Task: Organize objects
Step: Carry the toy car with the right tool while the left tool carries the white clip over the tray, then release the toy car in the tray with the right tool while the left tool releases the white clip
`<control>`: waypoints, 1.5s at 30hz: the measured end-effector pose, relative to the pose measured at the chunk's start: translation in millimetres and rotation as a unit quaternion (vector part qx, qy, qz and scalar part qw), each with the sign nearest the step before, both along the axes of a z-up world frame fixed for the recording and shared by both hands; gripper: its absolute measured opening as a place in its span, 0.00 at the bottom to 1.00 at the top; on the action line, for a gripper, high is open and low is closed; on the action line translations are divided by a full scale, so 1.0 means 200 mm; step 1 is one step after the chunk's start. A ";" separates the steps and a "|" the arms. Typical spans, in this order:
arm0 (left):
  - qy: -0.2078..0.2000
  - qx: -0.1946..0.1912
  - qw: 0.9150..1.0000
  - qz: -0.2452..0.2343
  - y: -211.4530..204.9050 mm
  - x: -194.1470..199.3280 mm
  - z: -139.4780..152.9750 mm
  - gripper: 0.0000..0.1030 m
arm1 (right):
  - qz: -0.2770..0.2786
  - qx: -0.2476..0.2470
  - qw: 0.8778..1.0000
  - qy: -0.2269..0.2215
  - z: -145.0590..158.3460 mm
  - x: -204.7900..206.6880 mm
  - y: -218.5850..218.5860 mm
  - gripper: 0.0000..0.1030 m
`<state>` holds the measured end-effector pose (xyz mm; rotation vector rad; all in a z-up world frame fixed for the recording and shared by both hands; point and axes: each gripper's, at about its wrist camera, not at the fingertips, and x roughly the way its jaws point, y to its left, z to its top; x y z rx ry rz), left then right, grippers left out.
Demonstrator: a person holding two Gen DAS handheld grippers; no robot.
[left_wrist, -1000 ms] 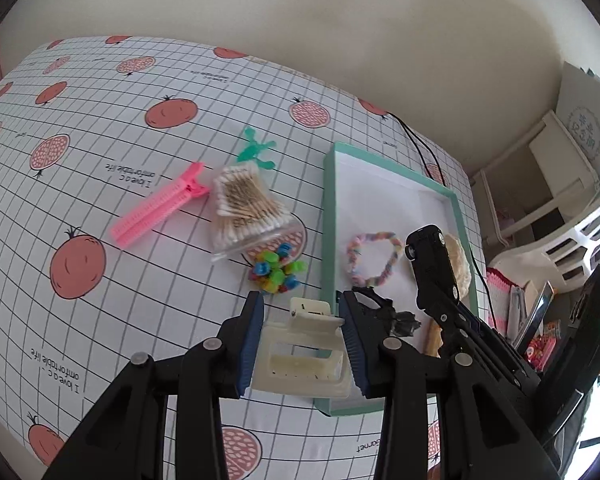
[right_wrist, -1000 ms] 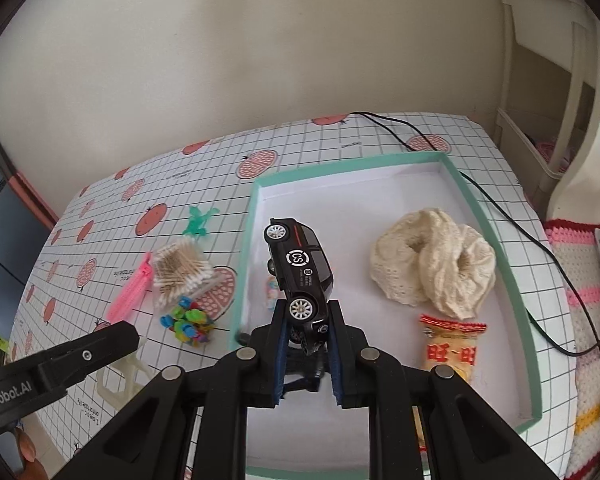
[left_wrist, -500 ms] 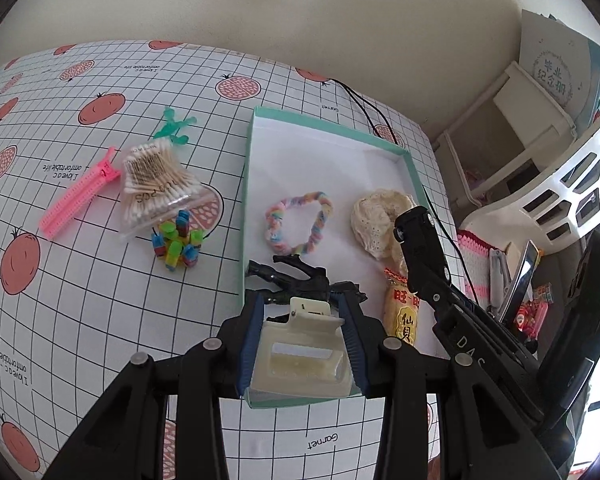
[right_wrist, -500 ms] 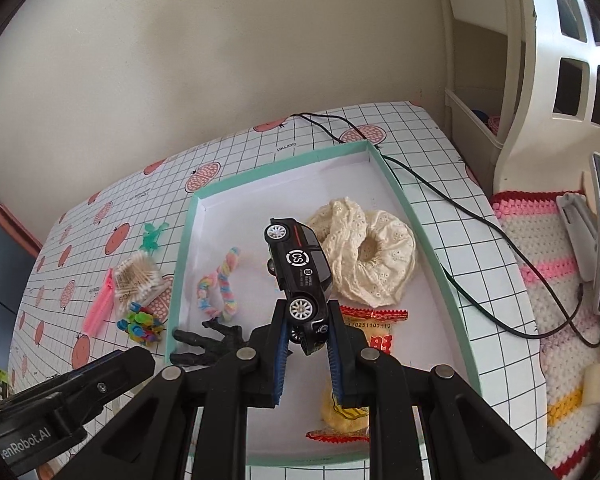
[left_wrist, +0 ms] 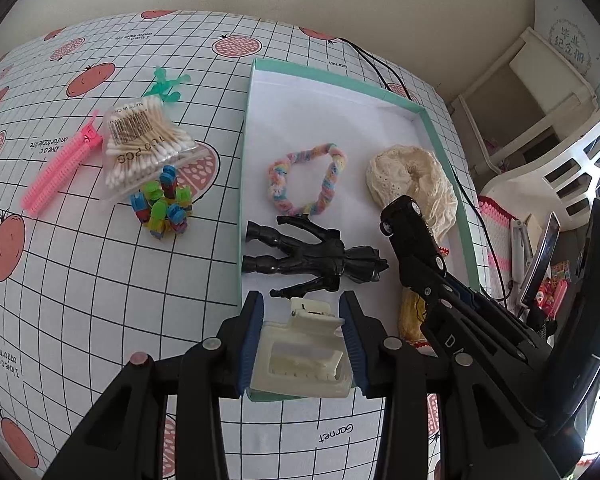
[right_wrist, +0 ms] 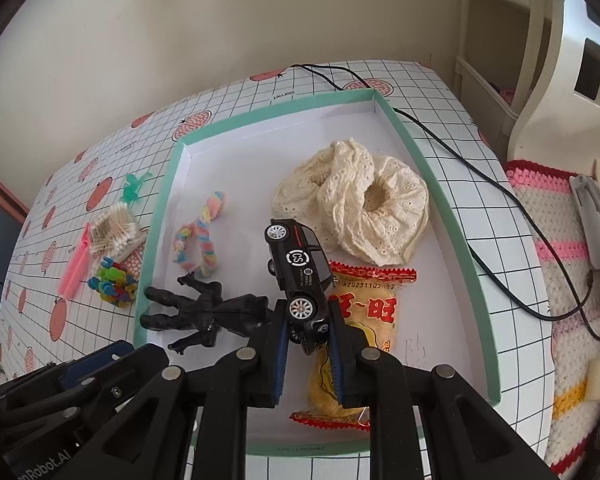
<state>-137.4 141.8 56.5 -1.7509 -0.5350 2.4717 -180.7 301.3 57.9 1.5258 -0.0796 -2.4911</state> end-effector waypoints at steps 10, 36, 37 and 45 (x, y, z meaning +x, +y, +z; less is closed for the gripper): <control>0.004 0.005 1.000 0.000 -0.02 0.00 0.02 0.40 | 0.001 -0.001 1.000 0.006 0.02 0.00 -0.01 0.20; -0.003 -0.070 0.992 0.102 -0.28 0.00 -0.03 0.55 | -0.006 -0.004 1.000 0.022 0.04 0.00 -0.02 0.61; -0.007 -0.076 0.991 0.107 -0.29 0.00 -0.04 0.58 | -0.007 -0.005 1.000 0.023 0.04 0.00 -0.02 0.65; -0.027 -0.087 0.985 0.145 -0.39 0.02 -0.10 0.70 | -0.017 0.005 1.000 0.025 0.02 0.00 0.01 0.87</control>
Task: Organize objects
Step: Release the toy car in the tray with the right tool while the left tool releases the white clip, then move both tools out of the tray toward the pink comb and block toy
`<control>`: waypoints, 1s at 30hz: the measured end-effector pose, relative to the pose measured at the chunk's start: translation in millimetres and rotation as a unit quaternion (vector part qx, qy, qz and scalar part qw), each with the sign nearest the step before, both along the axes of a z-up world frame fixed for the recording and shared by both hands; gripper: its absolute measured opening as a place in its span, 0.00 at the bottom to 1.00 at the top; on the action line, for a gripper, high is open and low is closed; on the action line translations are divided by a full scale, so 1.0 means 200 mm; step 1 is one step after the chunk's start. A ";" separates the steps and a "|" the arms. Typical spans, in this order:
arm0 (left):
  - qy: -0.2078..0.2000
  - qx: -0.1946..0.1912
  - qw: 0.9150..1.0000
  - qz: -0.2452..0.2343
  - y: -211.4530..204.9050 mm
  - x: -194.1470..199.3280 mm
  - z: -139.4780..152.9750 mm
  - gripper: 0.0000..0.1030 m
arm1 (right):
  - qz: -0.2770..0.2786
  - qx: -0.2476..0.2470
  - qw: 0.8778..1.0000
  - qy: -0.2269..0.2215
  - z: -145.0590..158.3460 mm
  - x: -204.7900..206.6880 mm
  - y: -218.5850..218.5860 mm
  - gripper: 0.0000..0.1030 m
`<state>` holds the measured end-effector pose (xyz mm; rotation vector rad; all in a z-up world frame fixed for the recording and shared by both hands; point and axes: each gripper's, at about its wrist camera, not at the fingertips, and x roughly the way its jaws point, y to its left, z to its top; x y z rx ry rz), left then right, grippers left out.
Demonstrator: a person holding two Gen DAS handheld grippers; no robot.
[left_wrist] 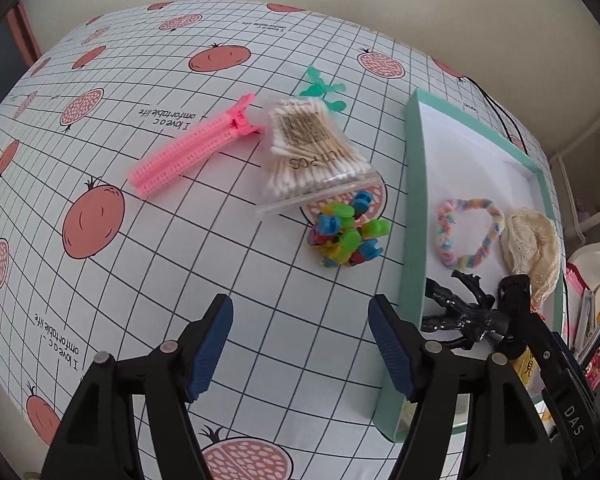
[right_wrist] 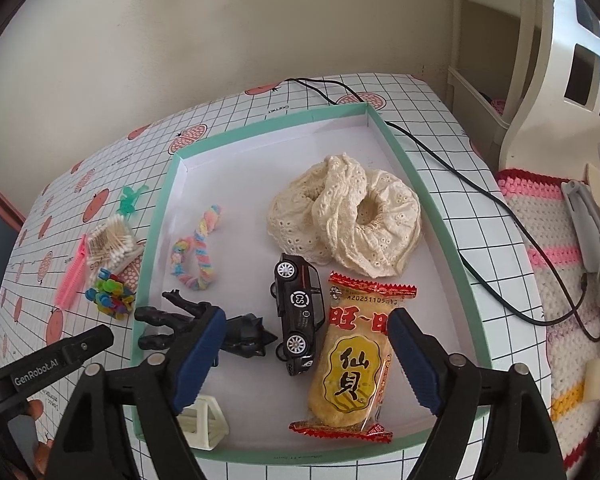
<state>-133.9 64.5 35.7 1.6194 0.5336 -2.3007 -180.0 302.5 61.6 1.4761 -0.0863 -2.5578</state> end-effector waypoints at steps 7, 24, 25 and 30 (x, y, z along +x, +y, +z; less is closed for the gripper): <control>0.011 -0.012 1.000 0.011 -0.03 0.02 0.00 0.85 | -0.012 0.001 1.000 0.005 0.00 -0.01 0.03 1.00; 0.032 -0.015 0.999 0.023 -0.08 0.02 0.07 0.95 | -0.050 -0.037 0.998 -0.005 0.04 -0.04 0.08 1.00; 0.035 -0.015 0.999 0.022 -0.08 0.01 0.08 0.95 | -0.052 -0.032 0.998 -0.005 0.04 -0.04 0.08 1.00; 0.056 -0.009 0.998 0.017 -0.09 0.00 0.16 0.95 | -0.044 0.010 0.999 -0.015 0.03 -0.05 0.01 1.00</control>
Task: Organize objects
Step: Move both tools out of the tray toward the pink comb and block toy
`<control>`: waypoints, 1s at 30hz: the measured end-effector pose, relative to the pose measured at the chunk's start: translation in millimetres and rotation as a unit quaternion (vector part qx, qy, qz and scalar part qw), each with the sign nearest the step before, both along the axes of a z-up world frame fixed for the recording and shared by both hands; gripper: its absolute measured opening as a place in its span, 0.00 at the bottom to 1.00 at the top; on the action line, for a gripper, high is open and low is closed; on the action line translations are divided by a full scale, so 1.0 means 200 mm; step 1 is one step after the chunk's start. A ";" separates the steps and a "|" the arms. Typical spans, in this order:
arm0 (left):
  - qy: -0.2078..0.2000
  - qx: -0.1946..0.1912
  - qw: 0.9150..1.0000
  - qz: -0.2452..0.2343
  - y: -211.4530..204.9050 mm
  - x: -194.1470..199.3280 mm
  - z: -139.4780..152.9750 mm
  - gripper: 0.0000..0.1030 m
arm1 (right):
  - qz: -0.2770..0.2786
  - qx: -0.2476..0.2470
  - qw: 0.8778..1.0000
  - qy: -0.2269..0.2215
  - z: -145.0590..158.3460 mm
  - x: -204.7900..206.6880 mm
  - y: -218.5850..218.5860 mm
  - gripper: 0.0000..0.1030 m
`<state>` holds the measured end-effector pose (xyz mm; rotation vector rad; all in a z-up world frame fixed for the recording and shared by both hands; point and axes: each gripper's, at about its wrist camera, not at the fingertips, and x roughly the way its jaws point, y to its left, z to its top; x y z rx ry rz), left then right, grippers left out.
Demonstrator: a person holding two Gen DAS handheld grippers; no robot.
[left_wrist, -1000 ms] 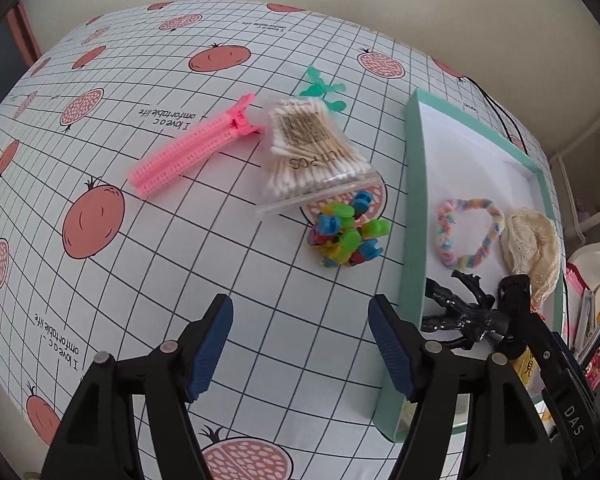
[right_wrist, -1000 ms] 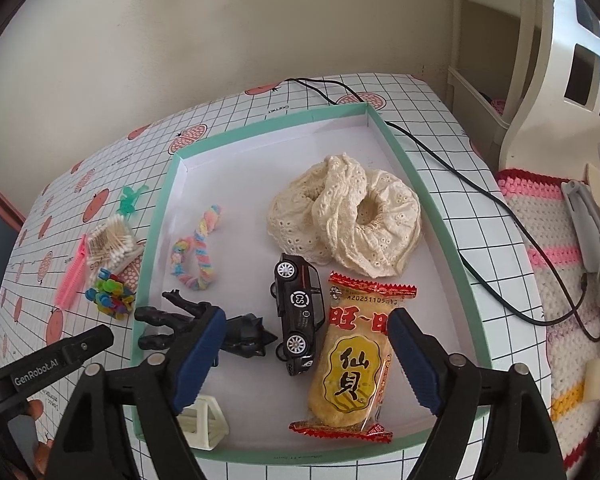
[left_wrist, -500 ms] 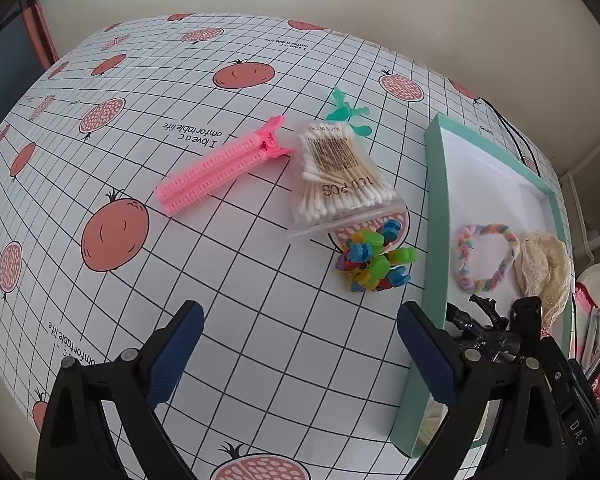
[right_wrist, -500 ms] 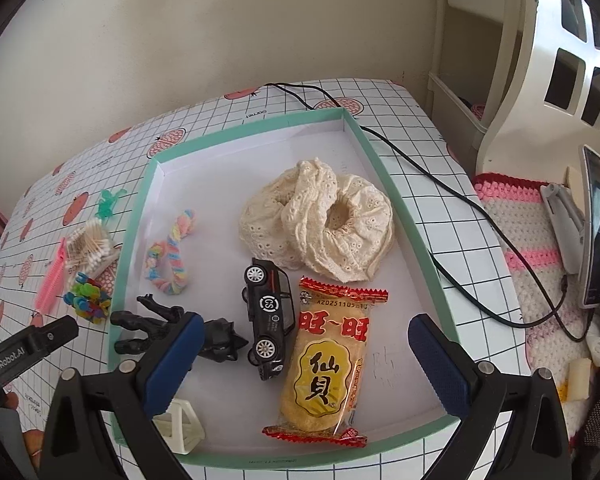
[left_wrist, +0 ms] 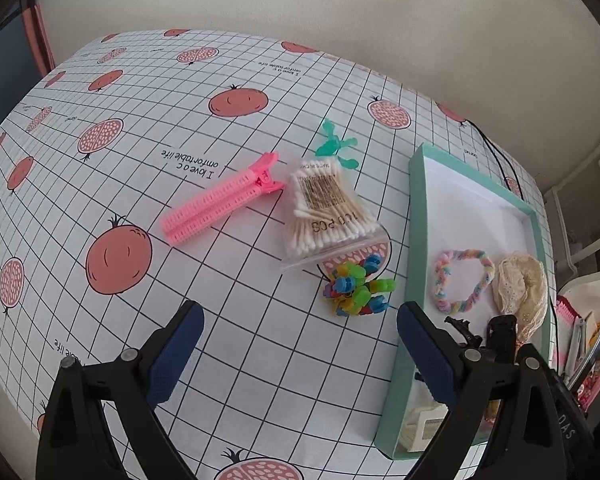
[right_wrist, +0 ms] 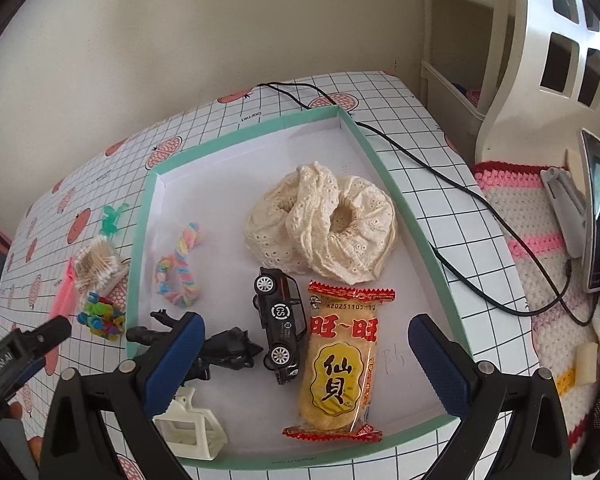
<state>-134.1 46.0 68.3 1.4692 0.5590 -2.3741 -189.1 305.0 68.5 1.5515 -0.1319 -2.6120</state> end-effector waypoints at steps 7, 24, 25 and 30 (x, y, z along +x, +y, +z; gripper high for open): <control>0.027 0.012 1.000 -0.004 -0.03 -0.04 0.13 0.95 | 0.000 0.018 1.000 0.010 0.08 0.00 -0.06 1.00; 0.042 0.014 0.999 0.008 -0.36 -0.23 0.26 0.95 | 0.052 0.032 0.997 0.052 0.27 -0.14 -0.41 1.00; 0.041 0.013 0.999 0.007 -0.38 -0.24 0.25 0.95 | 0.058 0.030 0.997 0.052 0.28 -0.15 -0.44 1.00; 0.027 0.015 0.999 0.012 -0.52 -0.25 0.20 0.95 | 0.082 0.019 0.995 0.048 0.29 -0.16 -0.60 1.00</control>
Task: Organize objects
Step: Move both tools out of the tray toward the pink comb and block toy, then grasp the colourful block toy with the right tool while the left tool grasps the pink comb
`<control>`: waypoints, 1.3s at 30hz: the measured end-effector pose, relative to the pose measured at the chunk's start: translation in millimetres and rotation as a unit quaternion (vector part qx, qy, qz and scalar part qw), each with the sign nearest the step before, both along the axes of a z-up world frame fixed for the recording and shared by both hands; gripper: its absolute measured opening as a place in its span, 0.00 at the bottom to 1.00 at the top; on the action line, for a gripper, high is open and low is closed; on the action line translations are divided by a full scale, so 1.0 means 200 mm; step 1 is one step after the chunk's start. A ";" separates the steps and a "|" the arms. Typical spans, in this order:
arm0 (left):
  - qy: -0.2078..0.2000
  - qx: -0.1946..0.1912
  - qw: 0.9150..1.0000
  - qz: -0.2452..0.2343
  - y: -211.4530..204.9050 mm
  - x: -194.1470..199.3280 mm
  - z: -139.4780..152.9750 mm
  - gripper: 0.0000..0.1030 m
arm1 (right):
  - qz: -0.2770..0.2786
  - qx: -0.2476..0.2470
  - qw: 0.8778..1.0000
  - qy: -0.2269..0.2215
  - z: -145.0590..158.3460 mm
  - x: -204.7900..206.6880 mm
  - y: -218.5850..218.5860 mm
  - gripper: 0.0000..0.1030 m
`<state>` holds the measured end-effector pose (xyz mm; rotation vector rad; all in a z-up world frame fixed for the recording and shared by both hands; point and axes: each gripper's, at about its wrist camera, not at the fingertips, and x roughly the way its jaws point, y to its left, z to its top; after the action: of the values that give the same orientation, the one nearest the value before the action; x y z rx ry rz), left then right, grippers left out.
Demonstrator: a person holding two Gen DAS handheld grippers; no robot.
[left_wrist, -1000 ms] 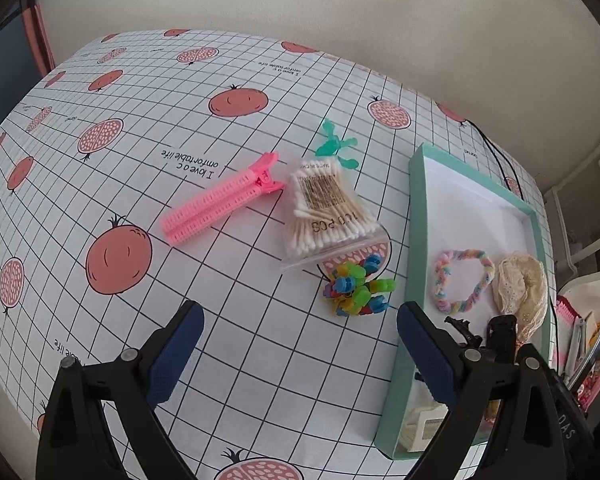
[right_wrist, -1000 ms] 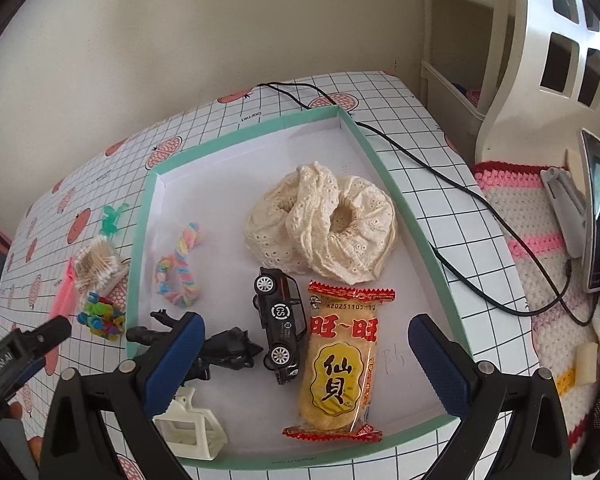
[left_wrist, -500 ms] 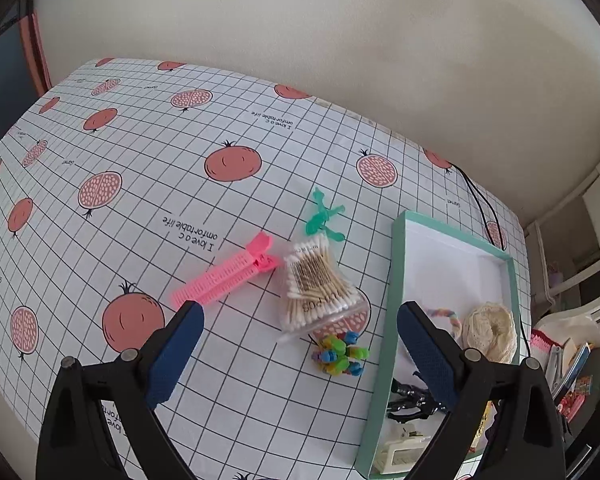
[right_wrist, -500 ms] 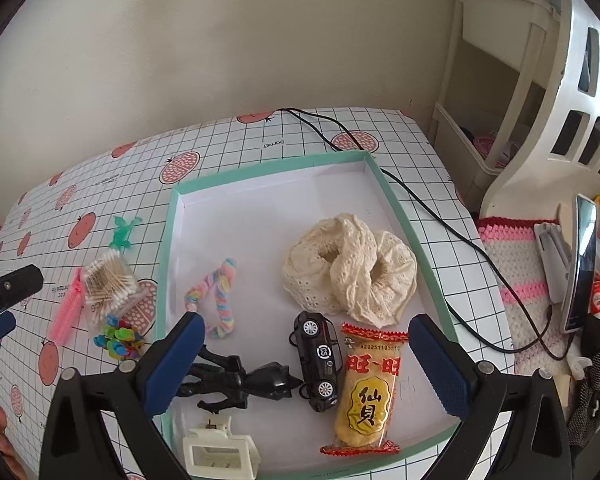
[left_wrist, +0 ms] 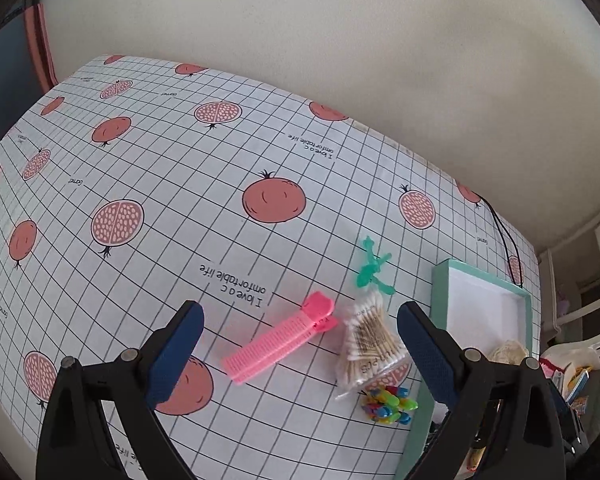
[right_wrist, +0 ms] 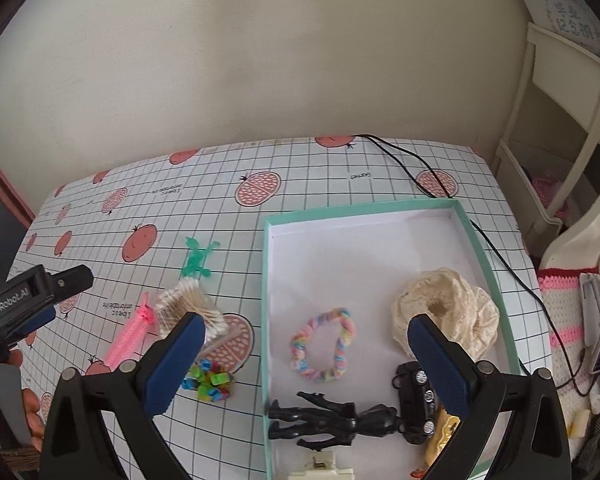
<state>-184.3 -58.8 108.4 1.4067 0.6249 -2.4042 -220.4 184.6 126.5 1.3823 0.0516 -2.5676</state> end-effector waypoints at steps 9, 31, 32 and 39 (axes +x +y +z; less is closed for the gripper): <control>-0.045 -0.004 0.999 -0.010 -0.19 0.01 -0.13 0.95 | 0.049 0.009 0.998 -0.029 -0.09 0.03 -0.26 0.99; -0.090 0.014 0.994 -0.059 -0.10 -0.05 -0.28 0.94 | 0.063 -0.011 0.990 -0.128 -0.29 0.03 -0.35 0.75; -0.090 0.013 0.994 -0.062 -0.09 -0.05 -0.28 0.94 | 0.066 -0.011 0.989 -0.131 -0.29 0.03 -0.36 0.75; -0.100 0.015 0.992 -0.072 -0.06 -0.07 -0.33 0.94 | 0.074 -0.007 0.985 -0.155 -0.37 0.04 -0.38 0.68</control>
<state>-197.4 -69.9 41.5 1.7335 0.5268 -2.3266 -211.8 109.2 52.6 1.6875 0.0807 -2.2045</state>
